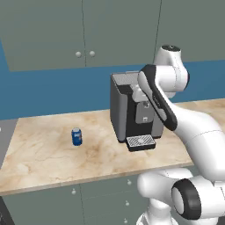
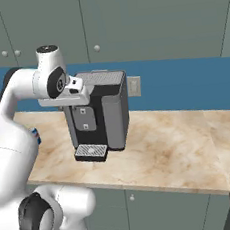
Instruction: Four empty soda cans are scattered around the kitchen. Gather all the cans and cluster them next to the stove for recycling.
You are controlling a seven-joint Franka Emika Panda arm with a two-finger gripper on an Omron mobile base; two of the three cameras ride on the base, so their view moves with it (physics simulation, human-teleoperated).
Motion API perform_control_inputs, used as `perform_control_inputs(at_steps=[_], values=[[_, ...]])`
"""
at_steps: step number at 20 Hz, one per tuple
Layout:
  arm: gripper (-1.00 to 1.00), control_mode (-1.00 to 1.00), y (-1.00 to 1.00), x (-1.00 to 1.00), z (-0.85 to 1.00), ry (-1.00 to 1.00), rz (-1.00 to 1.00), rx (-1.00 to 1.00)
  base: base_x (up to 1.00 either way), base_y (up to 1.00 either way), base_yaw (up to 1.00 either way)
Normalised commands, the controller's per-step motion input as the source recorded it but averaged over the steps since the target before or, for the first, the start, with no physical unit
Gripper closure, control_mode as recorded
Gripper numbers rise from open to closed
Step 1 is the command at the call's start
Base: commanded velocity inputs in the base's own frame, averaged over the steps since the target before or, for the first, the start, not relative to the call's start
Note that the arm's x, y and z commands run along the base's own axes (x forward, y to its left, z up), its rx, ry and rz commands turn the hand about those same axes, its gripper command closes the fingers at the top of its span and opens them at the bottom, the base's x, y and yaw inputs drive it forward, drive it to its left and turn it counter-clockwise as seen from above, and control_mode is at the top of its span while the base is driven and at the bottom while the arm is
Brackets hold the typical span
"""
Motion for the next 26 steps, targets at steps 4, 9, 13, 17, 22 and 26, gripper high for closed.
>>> perform_control_inputs(at_steps=[4,9,13,17,22,26], values=[[-1.00,-1.00,0.00,-0.43,-0.05,-0.10,0.00,-0.05,0.00,0.00,0.00],[-1.00,-1.00,0.01,-0.84,-0.34,-0.27,0.00,-0.06,0.00,0.00,0.00],[-1.00,-1.00,0.05,-0.12,-0.37,-0.02,-0.02,0.00,0.00,0.00,0.00],[-1.00,-1.00,0.10,0.00,-0.18,0.08,0.00,0.00,0.00,0.00,0.00],[-1.00,1.00,0.05,0.00,-0.08,0.02,0.00,0.00,-0.26,0.24,0.01],[-1.00,1.00,0.00,0.00,0.00,0.00,0.00,0.00,-0.47,0.45,0.02]])
